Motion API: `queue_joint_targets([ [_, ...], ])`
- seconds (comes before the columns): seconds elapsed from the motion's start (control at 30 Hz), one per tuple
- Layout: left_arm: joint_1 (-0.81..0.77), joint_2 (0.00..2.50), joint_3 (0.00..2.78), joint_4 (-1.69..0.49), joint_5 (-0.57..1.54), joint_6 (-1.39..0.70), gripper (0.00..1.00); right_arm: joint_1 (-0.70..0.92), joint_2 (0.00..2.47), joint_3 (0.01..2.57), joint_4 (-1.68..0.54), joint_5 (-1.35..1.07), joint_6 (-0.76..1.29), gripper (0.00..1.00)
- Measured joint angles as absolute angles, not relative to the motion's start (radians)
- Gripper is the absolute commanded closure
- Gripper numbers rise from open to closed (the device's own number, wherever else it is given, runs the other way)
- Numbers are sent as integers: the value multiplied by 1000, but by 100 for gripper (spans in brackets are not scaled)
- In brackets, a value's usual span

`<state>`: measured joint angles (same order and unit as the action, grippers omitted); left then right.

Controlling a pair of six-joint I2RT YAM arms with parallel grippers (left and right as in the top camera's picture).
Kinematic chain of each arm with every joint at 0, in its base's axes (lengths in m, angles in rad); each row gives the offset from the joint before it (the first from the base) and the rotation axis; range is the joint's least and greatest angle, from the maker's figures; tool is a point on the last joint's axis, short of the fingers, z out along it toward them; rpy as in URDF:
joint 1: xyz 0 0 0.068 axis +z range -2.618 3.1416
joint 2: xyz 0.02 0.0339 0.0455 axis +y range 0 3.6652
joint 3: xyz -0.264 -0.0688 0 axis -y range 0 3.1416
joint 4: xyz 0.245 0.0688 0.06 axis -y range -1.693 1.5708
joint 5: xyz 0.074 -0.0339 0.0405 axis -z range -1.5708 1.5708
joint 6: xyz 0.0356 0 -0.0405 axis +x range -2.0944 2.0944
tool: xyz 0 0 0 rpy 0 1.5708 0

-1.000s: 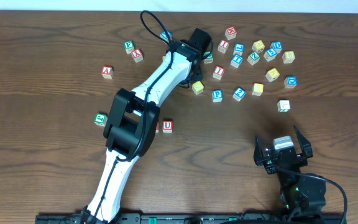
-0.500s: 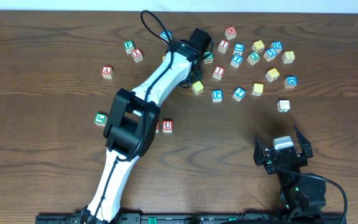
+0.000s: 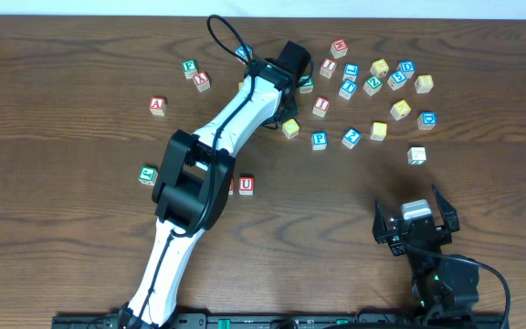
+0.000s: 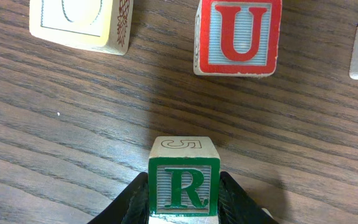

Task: Spell out NEURIPS
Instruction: 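Lower the left gripper and close it on the green R block, then lift the green R block and carry it toward the N E U row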

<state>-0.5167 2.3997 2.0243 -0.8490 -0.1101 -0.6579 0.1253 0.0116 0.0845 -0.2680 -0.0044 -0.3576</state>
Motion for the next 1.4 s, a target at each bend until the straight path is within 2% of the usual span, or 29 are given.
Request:
queue_joint_targets([
  [0.17,-517,2400,2024,-849,-110,-657,69,125,12,84,-268,-4,-358,1],
  [0.23,-517,2400,2024,-849,-110,-658,75,125,12,84,-268,-4,-358,1],
  [0.33,-517,2400,2024,-848,-110,-655,78,126,12,84,-268,-4,-358,1],
  [0.4,-517,2400,2024,-848,-110,-654,85,125,12,84,-268,-4,-358,1],
  [0.7,-517,2400,2024,-848,-110,-654,85,125,12,84,-268,-4,-358,1],
  [0.9,-517,2400,2024,-851,-110,-649,92,126,12,84,-268,-4,-358,1],
  [1.4,-517,2376,2026,-861,-111,-604,92,125,12,84,-268,-4,-358,1],
])
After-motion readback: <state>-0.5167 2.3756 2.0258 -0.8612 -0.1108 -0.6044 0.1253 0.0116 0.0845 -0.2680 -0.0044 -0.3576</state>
